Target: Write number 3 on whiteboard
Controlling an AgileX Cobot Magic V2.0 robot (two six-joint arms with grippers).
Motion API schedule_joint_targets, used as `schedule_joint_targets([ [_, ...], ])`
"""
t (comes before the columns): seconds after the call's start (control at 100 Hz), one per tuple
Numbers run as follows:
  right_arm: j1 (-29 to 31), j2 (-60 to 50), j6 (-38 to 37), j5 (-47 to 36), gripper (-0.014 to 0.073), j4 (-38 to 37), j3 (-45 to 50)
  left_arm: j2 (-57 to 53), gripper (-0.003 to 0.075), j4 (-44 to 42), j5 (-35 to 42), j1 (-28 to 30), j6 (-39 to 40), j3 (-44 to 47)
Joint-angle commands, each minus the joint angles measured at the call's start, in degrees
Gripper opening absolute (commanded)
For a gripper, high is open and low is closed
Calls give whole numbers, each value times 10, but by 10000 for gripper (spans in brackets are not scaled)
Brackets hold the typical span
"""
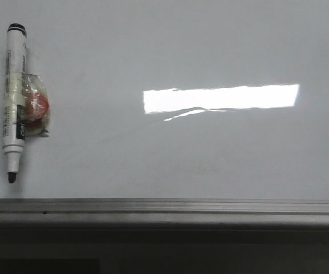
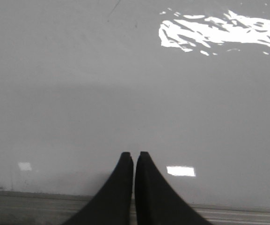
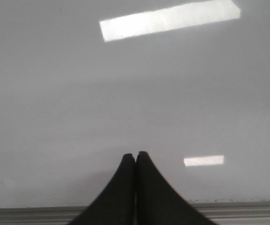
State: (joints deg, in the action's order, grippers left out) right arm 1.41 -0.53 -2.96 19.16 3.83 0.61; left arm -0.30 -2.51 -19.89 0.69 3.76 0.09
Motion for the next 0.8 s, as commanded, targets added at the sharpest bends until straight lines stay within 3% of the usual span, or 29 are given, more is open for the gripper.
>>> schedule_joint_targets([
  [0.0, 4, -9, 2, -6, -46, -3, 14, -14, -20, 3, 40, 1, 3, 20],
  [0.66, 4, -9, 2, -7, -46, -15, 14, -14, -20, 3, 51, 1, 3, 20],
  [0.79, 4, -9, 2, -8, -46, -23, 14, -14, -20, -32, 72, 1, 3, 20],
])
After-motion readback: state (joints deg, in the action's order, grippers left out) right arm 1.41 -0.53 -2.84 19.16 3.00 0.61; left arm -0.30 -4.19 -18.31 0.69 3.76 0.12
